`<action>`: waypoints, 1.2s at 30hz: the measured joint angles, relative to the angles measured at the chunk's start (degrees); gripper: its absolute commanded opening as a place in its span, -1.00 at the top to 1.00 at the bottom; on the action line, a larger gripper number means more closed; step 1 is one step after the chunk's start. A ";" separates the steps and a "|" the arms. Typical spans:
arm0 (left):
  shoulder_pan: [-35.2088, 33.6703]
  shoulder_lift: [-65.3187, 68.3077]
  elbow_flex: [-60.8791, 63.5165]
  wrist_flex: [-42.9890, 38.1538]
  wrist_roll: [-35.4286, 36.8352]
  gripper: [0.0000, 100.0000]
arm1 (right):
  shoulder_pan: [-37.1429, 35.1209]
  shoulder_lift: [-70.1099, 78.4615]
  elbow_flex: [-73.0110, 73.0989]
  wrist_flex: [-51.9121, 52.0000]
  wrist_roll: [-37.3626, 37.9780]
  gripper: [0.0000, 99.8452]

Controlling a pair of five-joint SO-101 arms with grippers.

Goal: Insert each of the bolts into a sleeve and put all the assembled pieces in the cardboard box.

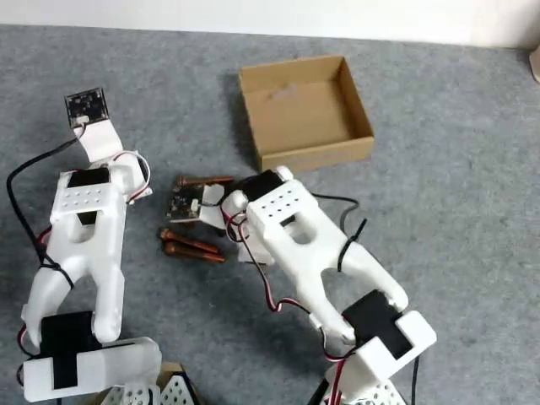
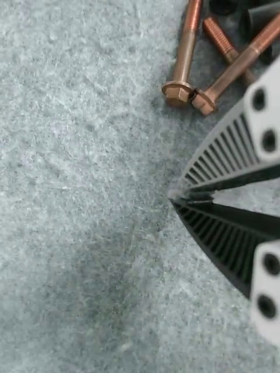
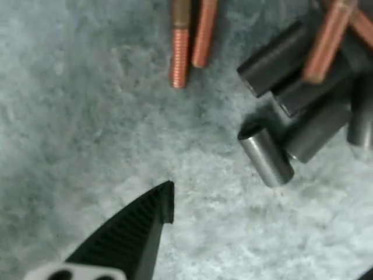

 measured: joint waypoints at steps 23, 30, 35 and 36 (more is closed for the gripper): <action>-6.77 0.00 0.00 -2.90 7.74 0.99 | 3.43 20.04 -7.21 -7.74 4.48 0.00; -6.77 0.00 0.00 -2.90 7.74 0.99 | 3.43 20.22 -7.21 -7.74 4.92 0.01; -6.77 0.00 0.00 -2.90 7.74 0.99 | 3.43 20.66 -8.00 -5.54 4.92 0.35; -6.77 0.00 0.00 -2.90 7.74 0.99 | 3.43 20.92 -8.53 -4.92 4.84 0.46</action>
